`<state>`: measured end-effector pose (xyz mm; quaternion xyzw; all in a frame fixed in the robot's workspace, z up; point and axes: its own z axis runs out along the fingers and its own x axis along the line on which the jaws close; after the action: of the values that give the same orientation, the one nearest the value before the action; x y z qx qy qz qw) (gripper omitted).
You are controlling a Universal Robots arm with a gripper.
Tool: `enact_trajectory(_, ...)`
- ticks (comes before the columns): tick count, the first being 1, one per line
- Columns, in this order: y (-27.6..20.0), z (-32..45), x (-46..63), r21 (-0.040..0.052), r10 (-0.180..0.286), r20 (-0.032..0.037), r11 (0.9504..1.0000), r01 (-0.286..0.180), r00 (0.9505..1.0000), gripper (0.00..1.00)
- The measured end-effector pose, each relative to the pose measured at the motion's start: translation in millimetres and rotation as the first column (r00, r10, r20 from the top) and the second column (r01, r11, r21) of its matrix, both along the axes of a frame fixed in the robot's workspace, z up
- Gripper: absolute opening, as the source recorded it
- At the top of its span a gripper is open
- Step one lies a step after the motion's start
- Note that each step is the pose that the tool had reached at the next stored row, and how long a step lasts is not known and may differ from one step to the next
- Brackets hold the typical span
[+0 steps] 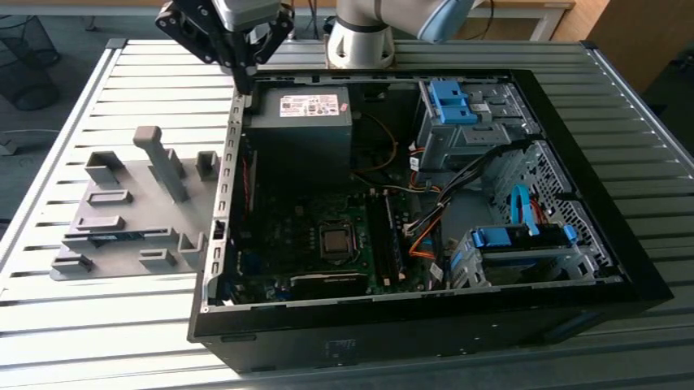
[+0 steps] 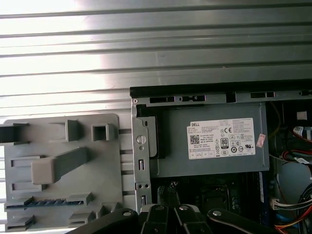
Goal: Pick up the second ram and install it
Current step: 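Reach for the second ram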
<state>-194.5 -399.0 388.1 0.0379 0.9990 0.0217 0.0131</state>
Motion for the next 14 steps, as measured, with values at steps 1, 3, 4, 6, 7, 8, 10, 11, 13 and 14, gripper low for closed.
enact_trajectory(1, 0.0, -0.1, -1.1, 0.0000, 0.000, 0.0000, 1.0000, 0.000, 1.0000, 0.11)
enact_trajectory(3, 0.0, -0.2, -3.0, 0.0000, 0.000, 0.0000, 1.0000, 0.000, 1.0000, 0.11)
enact_trajectory(4, 0.0, -0.2, -3.9, 0.0000, 0.000, 0.0000, 1.0000, 0.000, 1.0000, 0.11)
enact_trajectory(6, 0.0, -0.3, -5.5, 0.0000, 0.000, 0.0000, 1.0000, 0.000, 1.0000, 0.11)
enact_trajectory(7, 0.0, -0.4, -6.2, 0.0000, 0.000, 0.0000, 1.0000, 0.000, 1.0000, 0.11)
enact_trajectory(8, 0.0, -0.4, -6.9, 0.0000, 0.000, 0.0000, 1.0000, 0.000, 1.0000, 0.11)
enact_trajectory(10, 0.0, -0.5, -8.6, 0.0000, 0.000, 0.0000, 1.0000, 0.000, 1.0000, 0.11)
enact_trajectory(11, 0.0, -0.6, -9.5, 0.0000, 0.000, 0.0001, 1.0000, 0.000, 1.0000, 0.11)
enact_trajectory(13, 0.0, -0.8, -10.8, 0.0000, 0.000, 0.0001, 1.0000, 0.000, 1.0000, 0.11)
enact_trajectory(14, 0.0, -0.8, -11.4, 0.0000, 0.000, 0.0000, 1.0000, 0.000, 1.0000, 0.11)
